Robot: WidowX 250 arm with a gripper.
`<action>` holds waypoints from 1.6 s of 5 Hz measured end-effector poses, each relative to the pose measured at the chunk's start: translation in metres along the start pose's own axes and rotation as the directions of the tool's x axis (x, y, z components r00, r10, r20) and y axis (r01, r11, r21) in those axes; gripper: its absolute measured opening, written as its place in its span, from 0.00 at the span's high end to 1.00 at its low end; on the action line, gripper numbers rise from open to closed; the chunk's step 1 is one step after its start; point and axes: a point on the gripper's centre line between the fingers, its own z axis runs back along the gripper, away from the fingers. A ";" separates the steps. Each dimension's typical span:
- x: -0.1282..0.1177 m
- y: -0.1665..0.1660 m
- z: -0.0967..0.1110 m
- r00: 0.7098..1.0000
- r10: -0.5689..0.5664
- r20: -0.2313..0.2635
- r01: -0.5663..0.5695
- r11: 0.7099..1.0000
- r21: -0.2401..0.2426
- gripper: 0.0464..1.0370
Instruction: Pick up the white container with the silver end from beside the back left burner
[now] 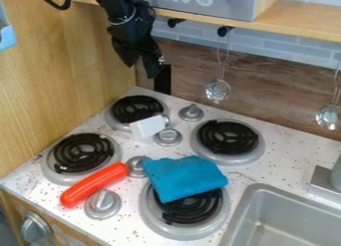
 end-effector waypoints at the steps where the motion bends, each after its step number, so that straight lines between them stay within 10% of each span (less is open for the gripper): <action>1: -0.009 -0.003 -0.015 0.999 0.002 -0.039 -0.002 1.000 -0.018 0.04; 8: -0.032 0.002 -0.120 0.956 -0.053 -0.287 0.050 0.999 -0.017 0.04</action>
